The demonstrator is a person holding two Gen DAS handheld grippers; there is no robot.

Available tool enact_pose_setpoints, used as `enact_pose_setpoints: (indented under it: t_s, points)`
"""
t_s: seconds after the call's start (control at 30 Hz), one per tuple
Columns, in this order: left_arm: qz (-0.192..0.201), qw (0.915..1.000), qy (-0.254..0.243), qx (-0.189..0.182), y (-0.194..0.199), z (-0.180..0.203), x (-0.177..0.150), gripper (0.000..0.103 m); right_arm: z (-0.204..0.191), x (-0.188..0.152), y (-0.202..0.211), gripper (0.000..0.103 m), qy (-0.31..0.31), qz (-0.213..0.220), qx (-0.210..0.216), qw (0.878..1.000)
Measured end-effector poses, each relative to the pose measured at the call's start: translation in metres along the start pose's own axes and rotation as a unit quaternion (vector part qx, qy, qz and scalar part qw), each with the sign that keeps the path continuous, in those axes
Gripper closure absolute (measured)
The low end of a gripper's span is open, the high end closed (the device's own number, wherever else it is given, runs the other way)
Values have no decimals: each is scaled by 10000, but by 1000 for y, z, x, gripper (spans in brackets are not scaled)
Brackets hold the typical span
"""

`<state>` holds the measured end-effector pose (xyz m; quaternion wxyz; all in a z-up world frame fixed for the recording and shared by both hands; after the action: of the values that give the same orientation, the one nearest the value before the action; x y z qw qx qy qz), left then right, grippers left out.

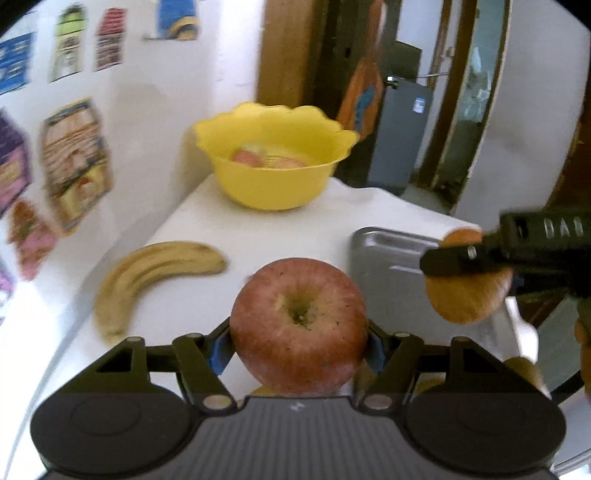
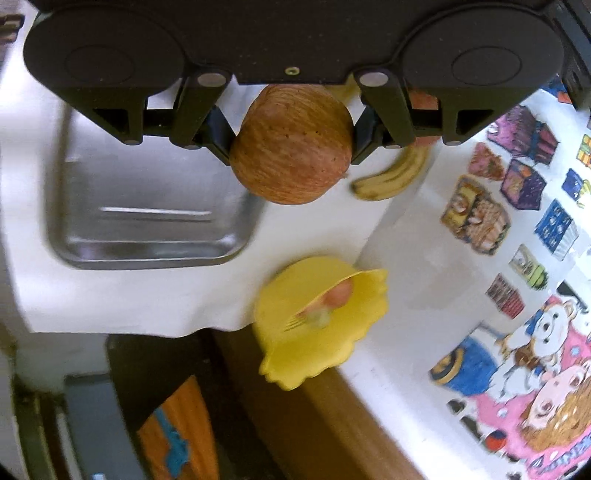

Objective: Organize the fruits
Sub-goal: 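Carry both apples onto the metal tray and open both tools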

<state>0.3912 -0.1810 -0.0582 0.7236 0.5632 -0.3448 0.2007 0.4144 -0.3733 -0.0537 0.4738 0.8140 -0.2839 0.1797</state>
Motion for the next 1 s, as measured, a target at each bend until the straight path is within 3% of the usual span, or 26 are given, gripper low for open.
enact_pose_setpoints:
  t_s: [0.3,0.63,0.87,1.0]
  points:
    - [65,9976,-501,-468,-35,61,12,31,58,-16,25,36,-37,122,-584,9982]
    - [-346,9931,-902,-670,-64,87,2,31,79,-31,23,36,273,57,-803,9964]
    - [-627,9937,-800,-480,-76,80,-4,31,77,-34,14,36,662,9,-891,9938]
    - [-653,9920,-1010,-386,-80,81,-3,30,78,-35,8,36,751,-2,-933,9928]
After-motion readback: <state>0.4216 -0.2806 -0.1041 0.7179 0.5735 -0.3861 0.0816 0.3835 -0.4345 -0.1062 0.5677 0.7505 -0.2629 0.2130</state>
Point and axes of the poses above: each gripper's, at about its wrist camera, not at the fingertips, and y roughly against the way its jaws point, z to its right, x to its top, the point moved 6 cm from there along -y, roughly the way its jaws point, and after that the axes turned 1 degree about y, right-handed, at the moved point
